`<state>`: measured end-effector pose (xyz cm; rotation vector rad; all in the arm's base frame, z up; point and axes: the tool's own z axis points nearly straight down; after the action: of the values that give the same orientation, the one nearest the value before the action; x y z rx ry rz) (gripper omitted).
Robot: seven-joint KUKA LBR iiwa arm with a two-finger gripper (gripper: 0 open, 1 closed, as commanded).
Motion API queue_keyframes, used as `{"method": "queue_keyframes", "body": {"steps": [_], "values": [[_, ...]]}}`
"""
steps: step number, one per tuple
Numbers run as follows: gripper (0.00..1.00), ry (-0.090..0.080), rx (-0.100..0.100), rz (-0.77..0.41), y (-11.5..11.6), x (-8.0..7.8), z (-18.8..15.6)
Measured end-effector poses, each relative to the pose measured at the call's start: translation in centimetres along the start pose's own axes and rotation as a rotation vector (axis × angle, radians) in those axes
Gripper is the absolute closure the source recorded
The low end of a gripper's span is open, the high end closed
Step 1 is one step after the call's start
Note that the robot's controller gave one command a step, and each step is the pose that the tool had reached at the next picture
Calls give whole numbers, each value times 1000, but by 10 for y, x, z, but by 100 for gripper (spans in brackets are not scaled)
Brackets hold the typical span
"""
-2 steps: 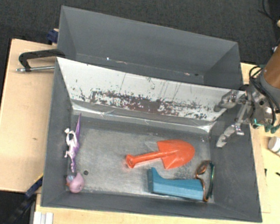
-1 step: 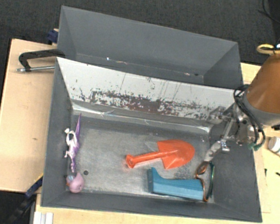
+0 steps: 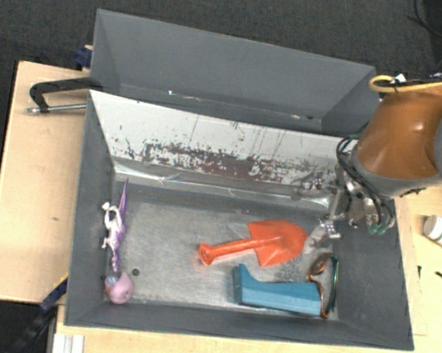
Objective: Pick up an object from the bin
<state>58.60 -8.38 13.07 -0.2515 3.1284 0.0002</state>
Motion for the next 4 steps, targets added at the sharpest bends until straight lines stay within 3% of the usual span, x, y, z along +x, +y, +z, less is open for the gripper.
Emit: {"method": "queue_keyframes", "body": {"steps": [1, 2, 3, 4], "values": [[100, -7, 4, -383, 1, 89, 19], [100, -7, 4, -383, 1, 89, 19], [100, -2, 2, -545, -57, 80, -41], [0, -2, 1, -545, -57, 80, -41]]}}
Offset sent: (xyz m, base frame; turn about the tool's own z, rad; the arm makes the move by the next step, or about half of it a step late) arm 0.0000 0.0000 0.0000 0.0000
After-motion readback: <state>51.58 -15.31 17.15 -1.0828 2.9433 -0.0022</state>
